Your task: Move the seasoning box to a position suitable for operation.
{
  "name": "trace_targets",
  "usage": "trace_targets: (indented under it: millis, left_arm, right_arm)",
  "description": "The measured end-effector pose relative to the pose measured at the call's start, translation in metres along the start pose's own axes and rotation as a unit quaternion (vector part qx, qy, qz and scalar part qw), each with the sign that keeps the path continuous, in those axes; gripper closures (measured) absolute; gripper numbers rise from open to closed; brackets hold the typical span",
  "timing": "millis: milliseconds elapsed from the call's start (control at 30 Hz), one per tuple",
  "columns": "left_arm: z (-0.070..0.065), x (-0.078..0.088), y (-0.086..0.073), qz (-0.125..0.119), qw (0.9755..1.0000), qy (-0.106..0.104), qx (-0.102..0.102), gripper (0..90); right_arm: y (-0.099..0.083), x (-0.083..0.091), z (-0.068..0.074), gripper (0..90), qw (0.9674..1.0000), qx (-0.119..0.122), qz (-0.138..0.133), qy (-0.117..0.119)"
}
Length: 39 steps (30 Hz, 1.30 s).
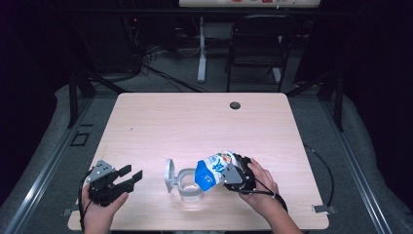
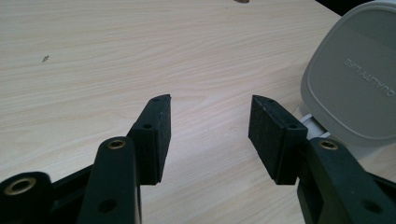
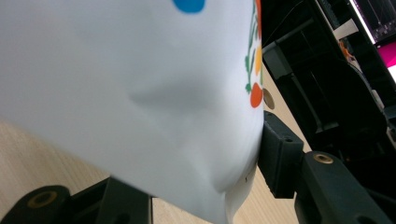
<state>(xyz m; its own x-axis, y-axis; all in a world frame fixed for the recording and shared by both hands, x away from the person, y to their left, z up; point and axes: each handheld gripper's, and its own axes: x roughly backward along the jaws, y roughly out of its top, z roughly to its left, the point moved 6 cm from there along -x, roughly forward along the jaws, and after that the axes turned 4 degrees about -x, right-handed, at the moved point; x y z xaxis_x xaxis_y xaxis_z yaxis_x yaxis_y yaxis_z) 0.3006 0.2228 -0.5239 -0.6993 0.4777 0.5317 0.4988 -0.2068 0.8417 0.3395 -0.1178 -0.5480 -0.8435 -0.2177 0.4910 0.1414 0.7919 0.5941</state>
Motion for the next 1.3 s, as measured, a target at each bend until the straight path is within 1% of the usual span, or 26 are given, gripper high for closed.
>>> trace_targets:
  millis: [33, 100, 133, 167, 233, 333, 367, 467, 533, 600, 633, 667, 800, 833, 867, 900, 1033, 1300]
  left_arm:
    - [0.0000, 0.0000, 0.0000, 0.000, 1.0000, 0.000, 0.000, 49.8]
    - [0.0000, 0.0000, 0.0001, 0.000, 1.0000, 0.000, 0.000, 49.9]
    - [-0.0001, 0.0001, 0.0002, 0.000, 1.0000, 0.000, 0.000, 49.8]
    - [-0.0002, 0.0001, 0.0002, 0.000, 1.0000, 0.000, 0.000, 49.8]
    - [-0.0002, 0.0003, 0.0002, 0.000, 1.0000, 0.000, 0.000, 49.8]
    - [-0.0001, 0.0003, 0.0002, 0.000, 1.0000, 0.000, 0.000, 49.9]
    - [-0.0001, 0.0002, 0.0003, 0.000, 1.0000, 0.000, 0.000, 49.9]
    - [-0.0001, 0.0002, 0.0003, -0.001, 1.0000, 0.000, 0.000, 49.8]
    - [-0.0001, 0.0001, 0.0003, 0.000, 1.0000, 0.000, 0.000, 49.8]
    - [-0.0001, 0.0001, 0.0002, 0.000, 1.0000, 0.000, 0.000, 49.8]
    - [-0.0001, 0.0000, 0.0002, 0.000, 1.0000, 0.000, 0.000, 49.9]
    - [-0.0001, 0.0000, 0.0002, 0.000, 1.0000, 0.000, 0.000, 49.8]
    - [-0.0003, 0.0000, 0.0002, 0.000, 1.0000, 0.000, -0.001, 49.8]
    - [-0.0003, -0.0001, 0.0002, -0.001, 1.0000, -0.001, -0.001, 49.9]
    - [-0.0004, -0.0002, 0.0003, -0.001, 1.0000, -0.001, 0.000, 49.9]
    - [-0.0004, -0.0002, 0.0002, -0.001, 1.0000, -0.001, -0.001, 49.8]
    - [0.0000, -0.0002, 0.0000, 0.000, 1.0000, 0.000, -0.002, 49.9]
    - [0.0000, -0.0003, -0.0001, 0.000, 1.0000, -0.001, 0.000, 49.9]
  right_arm:
    - [-0.0002, -0.0003, 0.0007, 53.5, 1.0000, 0.001, -0.001, 0.000]
    - [-0.0003, 0.0000, 0.0006, 53.6, 0.9999, 0.013, 0.002, -0.005]
    - [-0.0006, 0.0008, 0.0004, 53.6, 0.9998, 0.020, 0.008, -0.005]
    - [-0.0003, 0.0003, 0.0009, 53.7, 0.9998, 0.019, 0.003, -0.008]
    - [0.0001, 0.0010, 0.0005, 53.7, 0.9996, 0.026, 0.006, -0.011]
    - [0.0012, 0.0001, 0.0011, 53.8, 0.9995, 0.028, -0.002, -0.015]
    - [0.0014, 0.0012, 0.0000, 53.8, 0.9991, 0.037, 0.005, -0.019]
    - [0.0023, -0.0001, 0.0007, 53.8, 0.9991, 0.036, -0.004, -0.021]
    - [0.0024, 0.0007, -0.0001, 53.8, 0.9987, 0.044, 0.002, -0.024]
    - [0.0025, 0.0007, -0.0004, 53.8, 0.9983, 0.051, 0.002, -0.029]
    - [0.0027, 0.0000, 0.0004, 53.9, 0.9984, 0.048, -0.003, -0.030]
    - [0.0027, 0.0000, 0.0003, 53.9, 0.9982, 0.050, -0.004, -0.031]
    - [0.0026, 0.0007, -0.0001, 54.0, 0.9979, 0.055, -0.002, -0.034]
    - [0.0026, 0.0017, -0.0011, 54.0, 0.9975, 0.060, 0.004, -0.036]
    - [0.0027, 0.0008, -0.0005, 54.1, 0.9978, 0.056, -0.002, -0.037]
    - [0.0028, 0.0009, -0.0009, 54.1, 0.9976, 0.057, -0.002, -0.039]
    - [0.0026, 0.0022, -0.0026, 54.1, 0.9966, 0.069, 0.007, -0.045]
    - [0.0036, 0.0014, -0.0032, 54.1, 0.9960, 0.073, 0.002, -0.052]
